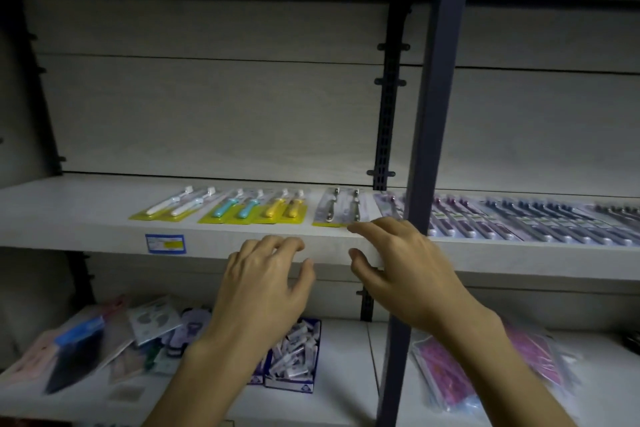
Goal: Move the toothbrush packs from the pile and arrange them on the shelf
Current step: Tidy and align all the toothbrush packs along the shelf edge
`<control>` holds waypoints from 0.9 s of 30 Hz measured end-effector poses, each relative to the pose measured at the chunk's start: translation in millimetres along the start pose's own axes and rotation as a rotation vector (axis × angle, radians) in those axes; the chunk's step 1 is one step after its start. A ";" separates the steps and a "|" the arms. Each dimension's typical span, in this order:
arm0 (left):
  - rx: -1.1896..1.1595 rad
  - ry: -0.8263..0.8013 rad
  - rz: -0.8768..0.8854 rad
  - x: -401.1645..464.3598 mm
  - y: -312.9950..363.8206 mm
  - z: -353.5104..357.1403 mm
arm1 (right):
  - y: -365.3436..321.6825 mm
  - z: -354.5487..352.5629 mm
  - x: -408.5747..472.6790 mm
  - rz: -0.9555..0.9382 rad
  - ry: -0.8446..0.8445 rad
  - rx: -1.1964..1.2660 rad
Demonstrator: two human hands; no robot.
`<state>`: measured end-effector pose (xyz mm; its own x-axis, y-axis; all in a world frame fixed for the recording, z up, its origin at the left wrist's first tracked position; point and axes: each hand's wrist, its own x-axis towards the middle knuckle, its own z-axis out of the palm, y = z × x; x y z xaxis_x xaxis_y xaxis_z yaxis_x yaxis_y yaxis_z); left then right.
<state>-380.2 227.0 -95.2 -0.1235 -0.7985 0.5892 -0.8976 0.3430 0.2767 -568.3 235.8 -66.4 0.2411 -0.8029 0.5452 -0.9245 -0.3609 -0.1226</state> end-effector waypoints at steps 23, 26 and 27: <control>0.024 -0.050 0.122 148.4 -91.3 62.1 | 32.5 101.5 150.9 0.210 -0.067 -0.136; 0.040 -0.180 0.185 158.8 -94.2 65.4 | 30.2 104.5 157.1 0.249 -0.134 -0.115; 0.041 -0.219 0.189 159.8 -95.9 67.1 | 29.0 105.6 157.8 0.269 -0.178 -0.082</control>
<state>-342.2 33.3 -78.5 -0.3747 -0.8113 0.4487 -0.8656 0.4795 0.1442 -525.9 48.5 -71.5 0.0261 -0.9372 0.3477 -0.9811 -0.0908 -0.1711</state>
